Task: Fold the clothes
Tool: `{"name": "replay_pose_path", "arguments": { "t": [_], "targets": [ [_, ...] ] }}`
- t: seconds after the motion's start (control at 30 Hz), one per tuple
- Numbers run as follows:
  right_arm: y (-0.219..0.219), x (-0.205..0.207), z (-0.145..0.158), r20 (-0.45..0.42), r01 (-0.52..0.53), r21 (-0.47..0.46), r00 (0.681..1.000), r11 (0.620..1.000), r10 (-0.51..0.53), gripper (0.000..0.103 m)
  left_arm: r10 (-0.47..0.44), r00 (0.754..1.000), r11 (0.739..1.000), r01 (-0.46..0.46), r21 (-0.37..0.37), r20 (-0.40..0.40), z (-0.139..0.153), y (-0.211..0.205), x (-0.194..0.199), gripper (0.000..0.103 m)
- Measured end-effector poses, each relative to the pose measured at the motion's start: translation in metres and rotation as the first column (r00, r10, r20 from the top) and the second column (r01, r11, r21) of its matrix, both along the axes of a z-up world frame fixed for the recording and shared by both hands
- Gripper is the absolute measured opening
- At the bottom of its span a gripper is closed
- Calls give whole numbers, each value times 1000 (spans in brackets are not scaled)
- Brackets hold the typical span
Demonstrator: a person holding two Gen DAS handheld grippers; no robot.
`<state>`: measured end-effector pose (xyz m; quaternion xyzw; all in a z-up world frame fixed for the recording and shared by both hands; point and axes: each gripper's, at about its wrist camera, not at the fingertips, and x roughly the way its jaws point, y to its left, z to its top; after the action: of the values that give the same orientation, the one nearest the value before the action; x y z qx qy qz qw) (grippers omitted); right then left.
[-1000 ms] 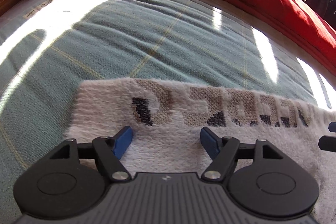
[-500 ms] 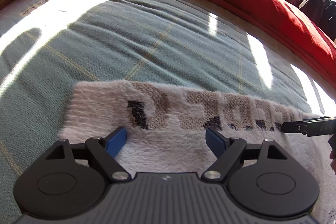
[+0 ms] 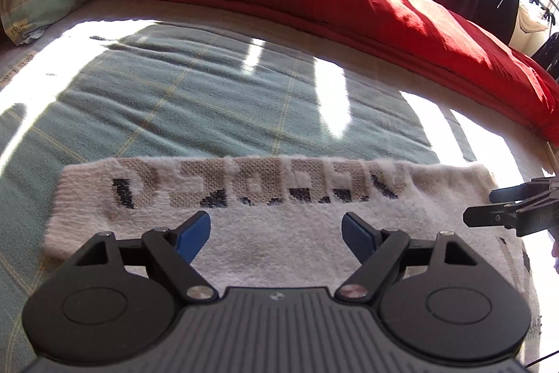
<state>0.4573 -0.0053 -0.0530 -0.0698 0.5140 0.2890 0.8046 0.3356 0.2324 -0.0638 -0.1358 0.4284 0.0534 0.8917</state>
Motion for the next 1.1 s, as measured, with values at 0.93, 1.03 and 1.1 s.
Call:
{"name": "replay_pose_path", "arguments": {
  "t": [0.93,1.03,1.1],
  "targets": [
    [-258,-133,-36,-37,290,-90,955,953,-294,103,-322,932,947,317,-61,-167,-30,-194,-38,82],
    [-258,-138,-44,-37,283,-84,957,955,-287,103,-310,932,950,309,-37,-189,-46,-203,-25,83],
    [-259,-143,-48,-24,280,-76,959,957,-282,103,-289,933,957,288,-38,-215,-64,-206,-21,82]
  ]
}}
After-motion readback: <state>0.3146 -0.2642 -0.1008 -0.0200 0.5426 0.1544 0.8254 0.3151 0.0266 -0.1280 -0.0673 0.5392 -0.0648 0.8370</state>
